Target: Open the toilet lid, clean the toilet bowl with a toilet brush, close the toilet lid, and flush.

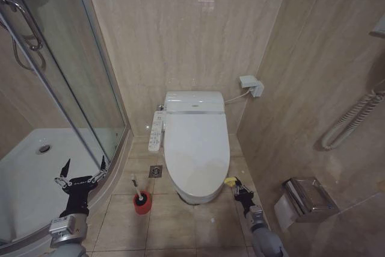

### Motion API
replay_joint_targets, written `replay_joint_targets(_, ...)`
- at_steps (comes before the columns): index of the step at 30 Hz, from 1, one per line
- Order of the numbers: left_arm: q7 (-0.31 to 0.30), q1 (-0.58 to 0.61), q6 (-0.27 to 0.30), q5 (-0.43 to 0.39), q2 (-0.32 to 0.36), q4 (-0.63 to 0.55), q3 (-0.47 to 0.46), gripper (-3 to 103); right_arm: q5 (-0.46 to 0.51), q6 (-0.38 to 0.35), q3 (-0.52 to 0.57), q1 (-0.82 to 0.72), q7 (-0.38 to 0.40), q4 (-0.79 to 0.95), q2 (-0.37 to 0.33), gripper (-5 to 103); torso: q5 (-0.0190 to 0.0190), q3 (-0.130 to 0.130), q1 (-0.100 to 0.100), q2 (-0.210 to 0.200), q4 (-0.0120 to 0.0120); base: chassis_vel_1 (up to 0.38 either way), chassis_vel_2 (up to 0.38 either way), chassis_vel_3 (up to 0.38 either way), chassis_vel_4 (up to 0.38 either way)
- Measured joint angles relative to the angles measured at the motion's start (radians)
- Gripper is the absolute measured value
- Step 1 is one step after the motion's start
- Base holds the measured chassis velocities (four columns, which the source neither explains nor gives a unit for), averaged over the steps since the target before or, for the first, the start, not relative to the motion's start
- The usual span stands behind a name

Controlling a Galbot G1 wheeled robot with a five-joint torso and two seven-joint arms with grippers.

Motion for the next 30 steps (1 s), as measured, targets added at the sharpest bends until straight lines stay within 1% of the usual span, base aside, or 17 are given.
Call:
replay_joint_targets(10, 0.000, 0.000, 0.000, 0.000, 0.000, 0.000, 0.000, 100, 0.077, -0.013, 0.037, -0.033, 0.005, 0.144, -0.013, 0, 0.0006, 0.000, 0.000, 0.000, 0.0005, 0.000, 0.000, 0.000, 0.000)
replay_joint_targets(12, 0.000, 0.000, 0.000, 0.000, 0.000, 0.000, 0.000, 100, 0.107, -0.023, 0.053, -0.037, 0.013, 0.186, -0.013, 0, 0.0003, 0.000, 0.000, 0.000, -0.0001, 0.000, 0.000, 0.000, 0.000)
replay_joint_targets(14, 0.000, 0.000, 0.000, 0.000, 0.000, 0.000, 0.000, 100, 0.122, -0.030, 0.061, -0.037, 0.015, 0.208, -0.012, 0, -0.0001, 0.000, 0.000, 0.000, -0.0001, 0.000, 0.000, 0.000, 0.000)
replay_joint_targets(16, 0.000, 0.000, 0.000, 0.000, 0.000, 0.000, 0.000, 100, 0.147, -0.046, 0.079, -0.034, 0.021, 0.251, -0.009, 0, 0.0006, 0.000, 0.000, 0.000, 0.0000, 0.000, 0.000, 0.000, 0.000)
replay_joint_targets(19, 0.000, 0.000, 0.000, 0.000, 0.000, 0.000, 0.000, 100, 0.169, -0.063, 0.094, -0.026, 0.027, 0.291, -0.010, 0, 0.0001, 0.000, 0.000, 0.000, 0.0000, 0.000, 0.000, 0.000, 0.000)
replay_joint_targets(21, 0.000, 0.000, 0.000, 0.000, 0.000, 0.000, 0.000, 100, 0.196, -0.084, 0.108, -0.017, 0.036, 0.334, -0.018, 0, 0.0003, 0.000, 0.000, 0.000, 0.0002, 0.000, 0.000, 0.000, 0.000)
replay_joint_targets(23, 0.000, 0.000, 0.000, 0.000, 0.000, 0.000, 0.000, 100, 0.219, -0.103, 0.121, -0.011, 0.041, 0.373, -0.034, 0, -0.0003, 0.000, 0.000, 0.000, 0.0002, 0.000, 0.000, 0.000, 0.000)
replay_joint_targets(24, 0.000, 0.000, 0.000, 0.000, 0.000, 0.000, 0.000, 100, 0.219, -0.103, 0.121, -0.011, 0.041, 0.373, -0.034, 0, -0.0003, 0.000, 0.000, 0.000, 0.0002, 0.000, 0.000, 0.000, 0.000)
replay_joint_targets(28, 0.000, 0.000, 0.000, 0.000, 0.000, 0.000, 0.000, 100, 0.247, -0.129, 0.137, -0.002, 0.051, 0.432, -0.076, 0, -0.0002, 0.000, 0.000, 0.000, 0.0001, 0.000, 0.000, 0.000, 0.000)
replay_joint_targets(30, 0.000, 0.000, 0.000, 0.000, 0.000, 0.000, 0.000, 100, 0.252, -0.135, 0.139, 0.006, 0.054, 0.437, -0.084, 0, 0.0000, 0.000, 0.000, 0.000, 0.0001, 0.000, 0.000, 0.000, 0.000)
